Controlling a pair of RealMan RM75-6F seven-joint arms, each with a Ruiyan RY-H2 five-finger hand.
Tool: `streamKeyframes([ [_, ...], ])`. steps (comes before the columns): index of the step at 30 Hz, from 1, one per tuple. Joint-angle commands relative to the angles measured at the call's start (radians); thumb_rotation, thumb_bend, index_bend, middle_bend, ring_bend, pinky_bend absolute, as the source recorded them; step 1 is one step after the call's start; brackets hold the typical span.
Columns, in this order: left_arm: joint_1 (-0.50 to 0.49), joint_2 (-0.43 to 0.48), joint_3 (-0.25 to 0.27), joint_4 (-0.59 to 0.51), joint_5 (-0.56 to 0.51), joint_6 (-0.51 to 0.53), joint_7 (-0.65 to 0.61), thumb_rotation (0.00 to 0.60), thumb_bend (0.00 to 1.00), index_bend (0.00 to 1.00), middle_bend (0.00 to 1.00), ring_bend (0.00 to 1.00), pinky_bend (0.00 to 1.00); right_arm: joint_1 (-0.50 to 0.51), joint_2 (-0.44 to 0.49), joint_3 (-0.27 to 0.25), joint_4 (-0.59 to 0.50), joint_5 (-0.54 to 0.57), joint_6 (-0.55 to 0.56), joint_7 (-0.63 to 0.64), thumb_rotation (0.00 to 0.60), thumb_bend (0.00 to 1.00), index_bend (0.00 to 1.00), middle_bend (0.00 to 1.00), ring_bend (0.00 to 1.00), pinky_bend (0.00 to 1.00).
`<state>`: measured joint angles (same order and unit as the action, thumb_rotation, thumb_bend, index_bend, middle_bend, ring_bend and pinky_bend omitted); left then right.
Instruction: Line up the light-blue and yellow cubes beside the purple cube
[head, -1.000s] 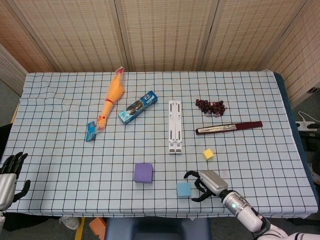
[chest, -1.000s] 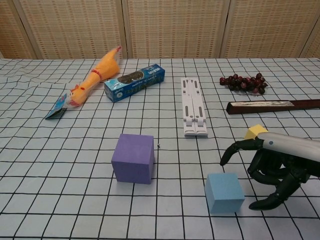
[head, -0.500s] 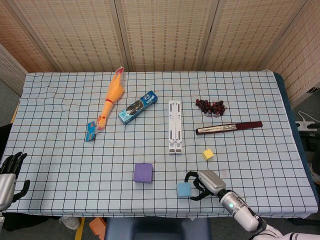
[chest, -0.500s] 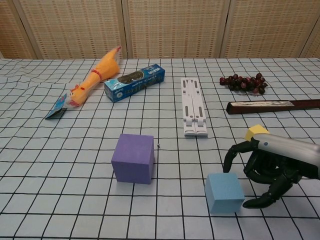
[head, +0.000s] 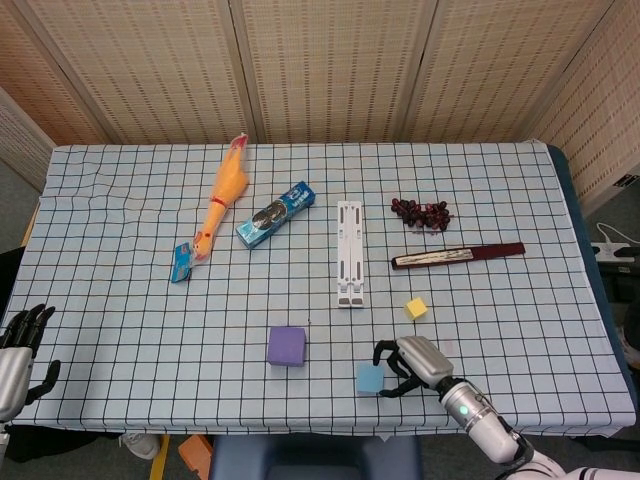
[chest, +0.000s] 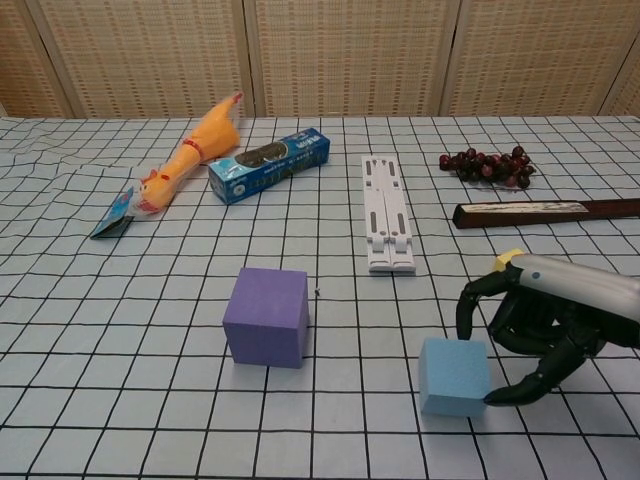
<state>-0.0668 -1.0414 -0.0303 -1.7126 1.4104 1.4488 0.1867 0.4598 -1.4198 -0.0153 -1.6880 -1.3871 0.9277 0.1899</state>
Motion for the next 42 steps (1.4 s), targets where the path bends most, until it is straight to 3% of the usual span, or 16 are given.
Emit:
streamKeyframes([
  [1, 0.0, 0.0, 0.0, -0.001, 0.0, -0.001, 0.001, 0.6, 0.44, 0.0, 0.0, 0.03, 0.29, -0.003, -0.003, 0.009, 0.008, -0.006, 0.014, 0.008, 0.6, 0.0, 0.57, 0.89, 1.0, 1.0],
  [9, 0.001, -0.001, 0.0, -0.003, -0.003, 0.001, 0.008, 0.6, 0.44, 0.0, 0.0, 0.03, 0.29, 0.021, -0.029, 0.06, 0.045, 0.01, 0.012, 0.036, 0.6, 0.0, 0.57, 0.89, 1.0, 1.0],
  [17, 0.0, -0.001, 0.002, -0.003, 0.004, 0.003, 0.012, 0.6, 0.45, 0.0, 0.0, 0.03, 0.29, 0.092, -0.046, 0.108, 0.076, 0.065, -0.101, 0.105, 0.6, 0.0, 0.57, 0.89, 1.0, 1.0],
  [42, 0.013, 0.004, -0.005, -0.003, 0.008, 0.032, -0.019, 0.6, 0.45, 0.0, 0.0, 0.03, 0.3, 0.209, -0.144, 0.175, 0.173, 0.155, -0.231, 0.14, 0.6, 0.0, 0.58, 0.89, 1.0, 1.0],
])
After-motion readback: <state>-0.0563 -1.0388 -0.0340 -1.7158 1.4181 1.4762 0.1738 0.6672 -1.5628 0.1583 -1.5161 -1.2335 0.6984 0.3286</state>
